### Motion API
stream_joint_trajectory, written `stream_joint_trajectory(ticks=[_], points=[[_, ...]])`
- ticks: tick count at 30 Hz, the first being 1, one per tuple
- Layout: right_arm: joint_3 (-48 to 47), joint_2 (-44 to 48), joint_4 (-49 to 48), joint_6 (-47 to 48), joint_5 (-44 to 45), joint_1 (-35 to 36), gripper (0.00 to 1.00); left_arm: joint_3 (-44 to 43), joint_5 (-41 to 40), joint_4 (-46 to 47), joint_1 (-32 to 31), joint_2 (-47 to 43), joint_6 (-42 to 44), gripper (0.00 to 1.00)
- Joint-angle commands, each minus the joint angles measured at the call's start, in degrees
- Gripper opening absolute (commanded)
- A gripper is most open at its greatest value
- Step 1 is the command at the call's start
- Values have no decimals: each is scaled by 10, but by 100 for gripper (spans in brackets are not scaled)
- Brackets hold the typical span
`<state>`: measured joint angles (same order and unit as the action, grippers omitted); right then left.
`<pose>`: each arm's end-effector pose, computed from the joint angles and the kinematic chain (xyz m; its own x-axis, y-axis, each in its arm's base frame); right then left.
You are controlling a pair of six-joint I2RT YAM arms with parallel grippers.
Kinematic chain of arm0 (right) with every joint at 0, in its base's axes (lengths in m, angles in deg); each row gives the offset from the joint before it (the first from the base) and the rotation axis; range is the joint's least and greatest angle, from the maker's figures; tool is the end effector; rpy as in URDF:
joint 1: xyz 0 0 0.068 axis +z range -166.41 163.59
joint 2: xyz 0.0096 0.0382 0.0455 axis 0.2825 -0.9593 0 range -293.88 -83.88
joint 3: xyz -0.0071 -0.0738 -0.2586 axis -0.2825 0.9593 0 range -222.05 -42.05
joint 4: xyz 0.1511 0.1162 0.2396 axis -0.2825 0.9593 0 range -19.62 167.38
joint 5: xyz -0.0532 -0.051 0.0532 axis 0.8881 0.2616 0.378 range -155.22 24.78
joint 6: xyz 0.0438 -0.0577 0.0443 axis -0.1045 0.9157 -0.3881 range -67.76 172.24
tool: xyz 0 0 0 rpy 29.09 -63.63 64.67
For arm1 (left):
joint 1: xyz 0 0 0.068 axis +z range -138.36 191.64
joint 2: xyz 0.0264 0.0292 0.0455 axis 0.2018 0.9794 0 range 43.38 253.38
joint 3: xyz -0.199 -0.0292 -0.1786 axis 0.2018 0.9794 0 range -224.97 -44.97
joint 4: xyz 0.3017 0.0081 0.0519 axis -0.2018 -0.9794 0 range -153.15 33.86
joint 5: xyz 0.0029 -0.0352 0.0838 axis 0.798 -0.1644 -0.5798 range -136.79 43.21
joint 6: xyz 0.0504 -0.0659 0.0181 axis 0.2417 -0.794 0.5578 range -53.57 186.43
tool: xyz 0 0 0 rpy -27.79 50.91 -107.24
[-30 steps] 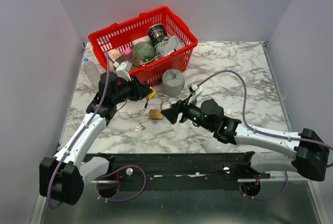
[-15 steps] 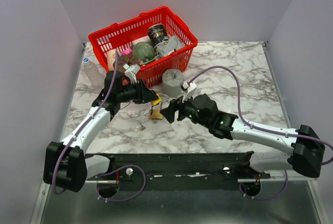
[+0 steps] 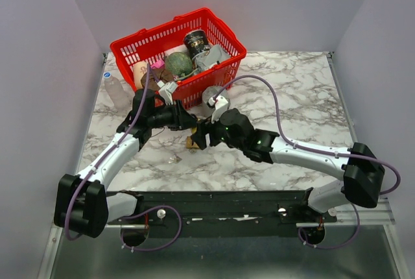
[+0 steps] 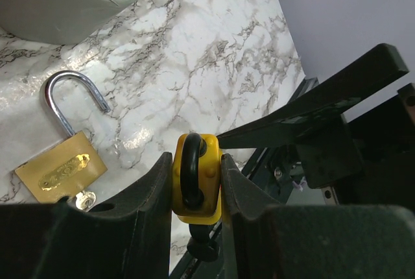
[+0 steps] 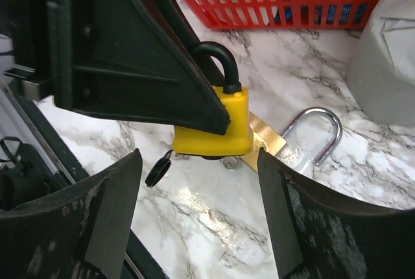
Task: Unlock with the key
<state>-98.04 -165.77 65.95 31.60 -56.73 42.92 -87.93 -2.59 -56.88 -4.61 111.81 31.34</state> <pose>0.2185 0.3469 0.2431 -0.4499 -0.0752 -0.8899 -0.6648 0.6936 0.2775 0.3008 -0.1418 0.2275 -0.8073 -0.1939 -0.5573 0.4120 0.4910 -0.7676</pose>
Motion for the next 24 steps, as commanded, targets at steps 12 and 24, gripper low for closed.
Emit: stream_joint_trajectory(ticks=[12, 24], points=[[-59, -70, 22, 23, 107, 26, 78, 5, 30, 42, -12, 1, -15, 0], [-48, -78, 24, -10, 143, 25, 33, 0, 29, 28, -19, 7, -3, 8]])
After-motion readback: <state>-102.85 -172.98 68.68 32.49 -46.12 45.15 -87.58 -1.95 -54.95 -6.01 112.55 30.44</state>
